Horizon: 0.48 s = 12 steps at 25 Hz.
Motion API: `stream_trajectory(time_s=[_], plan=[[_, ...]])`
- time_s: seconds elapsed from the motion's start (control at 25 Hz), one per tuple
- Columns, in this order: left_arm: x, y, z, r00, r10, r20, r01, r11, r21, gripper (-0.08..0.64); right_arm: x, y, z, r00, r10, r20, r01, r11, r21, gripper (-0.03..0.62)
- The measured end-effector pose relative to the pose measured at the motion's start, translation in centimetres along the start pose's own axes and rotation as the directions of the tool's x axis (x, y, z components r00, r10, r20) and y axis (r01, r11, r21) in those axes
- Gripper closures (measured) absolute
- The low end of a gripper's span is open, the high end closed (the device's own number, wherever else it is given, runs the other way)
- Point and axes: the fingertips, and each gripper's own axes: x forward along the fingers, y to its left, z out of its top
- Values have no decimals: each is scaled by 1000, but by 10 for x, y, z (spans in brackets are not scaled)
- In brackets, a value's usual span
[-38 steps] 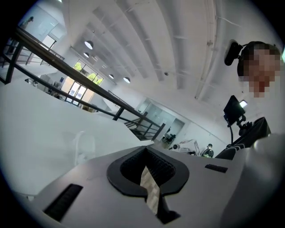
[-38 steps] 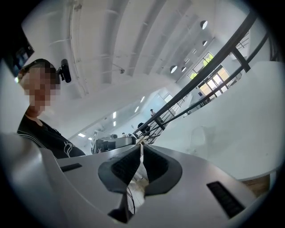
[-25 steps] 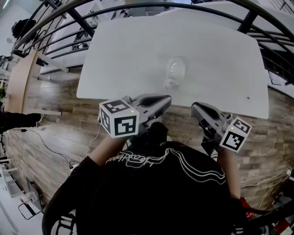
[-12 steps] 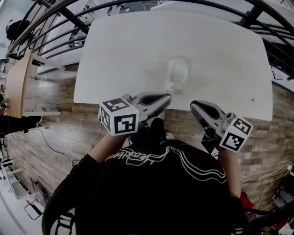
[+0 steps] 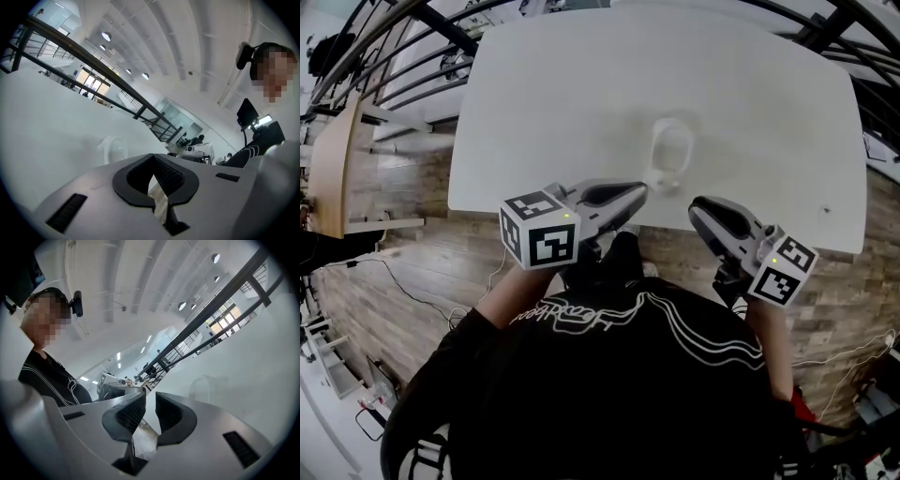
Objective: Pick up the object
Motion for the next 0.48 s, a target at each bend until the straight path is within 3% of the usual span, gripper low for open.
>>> stream_trajectory(time_s=[0.2,0.48], plan=[[-6,40,17,1000,13,-7,-13,1000,-20,554,32,-25,7,1000,-7,-12,8,999,41,568],[2,88,29,999,29,-17,-30,998,-59,554,56,-77,14,995,-91,-37,92,995,34,566]])
